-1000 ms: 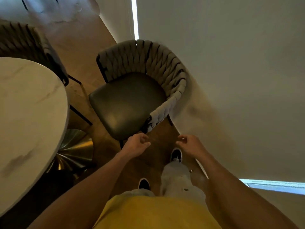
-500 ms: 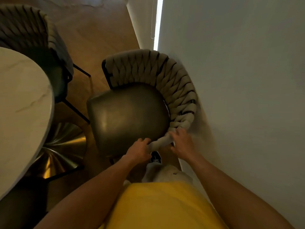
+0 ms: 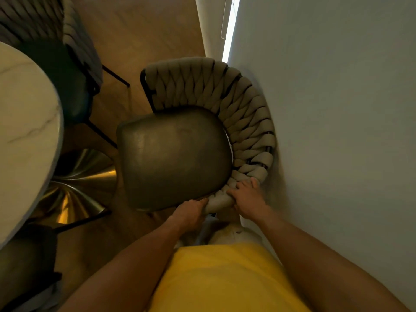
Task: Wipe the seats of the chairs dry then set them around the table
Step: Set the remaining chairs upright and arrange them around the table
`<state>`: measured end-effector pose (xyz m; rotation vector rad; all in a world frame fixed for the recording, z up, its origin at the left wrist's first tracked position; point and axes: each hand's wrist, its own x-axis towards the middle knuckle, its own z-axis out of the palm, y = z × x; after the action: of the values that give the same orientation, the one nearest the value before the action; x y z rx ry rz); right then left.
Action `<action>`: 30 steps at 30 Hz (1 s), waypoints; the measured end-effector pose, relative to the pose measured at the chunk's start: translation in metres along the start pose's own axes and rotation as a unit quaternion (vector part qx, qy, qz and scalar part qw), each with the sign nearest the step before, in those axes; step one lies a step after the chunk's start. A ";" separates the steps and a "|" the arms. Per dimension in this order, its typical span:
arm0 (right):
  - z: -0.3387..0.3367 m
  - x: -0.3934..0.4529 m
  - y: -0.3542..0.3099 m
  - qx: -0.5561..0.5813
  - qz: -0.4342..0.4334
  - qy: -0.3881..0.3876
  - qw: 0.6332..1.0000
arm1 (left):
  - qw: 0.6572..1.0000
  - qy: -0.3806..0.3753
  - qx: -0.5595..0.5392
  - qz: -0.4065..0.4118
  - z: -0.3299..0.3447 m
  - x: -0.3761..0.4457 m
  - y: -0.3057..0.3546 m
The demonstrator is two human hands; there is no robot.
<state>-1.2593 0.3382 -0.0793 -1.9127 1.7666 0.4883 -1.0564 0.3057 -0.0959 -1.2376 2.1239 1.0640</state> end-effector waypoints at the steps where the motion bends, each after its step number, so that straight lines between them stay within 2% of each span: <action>1: 0.000 -0.001 0.000 0.005 0.001 -0.003 1.000 | 1.000 0.008 0.001 0.002 0.000 -0.001 0.000; 8: 0.003 -0.013 -0.020 0.013 0.017 0.000 1.000 | 1.000 0.026 -0.004 0.013 0.005 -0.020 -0.014; 14: 0.027 -0.035 -0.064 0.014 0.036 0.031 0.999 | 0.999 0.026 0.018 0.026 0.021 -0.051 -0.044; 19: 0.050 -0.046 -0.104 0.029 0.062 0.019 0.997 | 0.999 0.023 0.026 0.034 0.034 -0.078 -0.075; 25: 0.070 -0.062 -0.147 0.056 0.056 -0.008 0.997 | 0.999 0.013 0.031 0.015 0.049 -0.106 -0.110; 30: 0.073 -0.067 -0.147 0.087 0.036 -0.005 0.996 | 0.999 0.034 0.027 0.015 0.057 -0.120 -0.118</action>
<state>-1.1154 0.4414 -0.0855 -1.7303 1.8142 0.3554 -0.8943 0.3781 -0.0920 -1.2380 2.2137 0.9823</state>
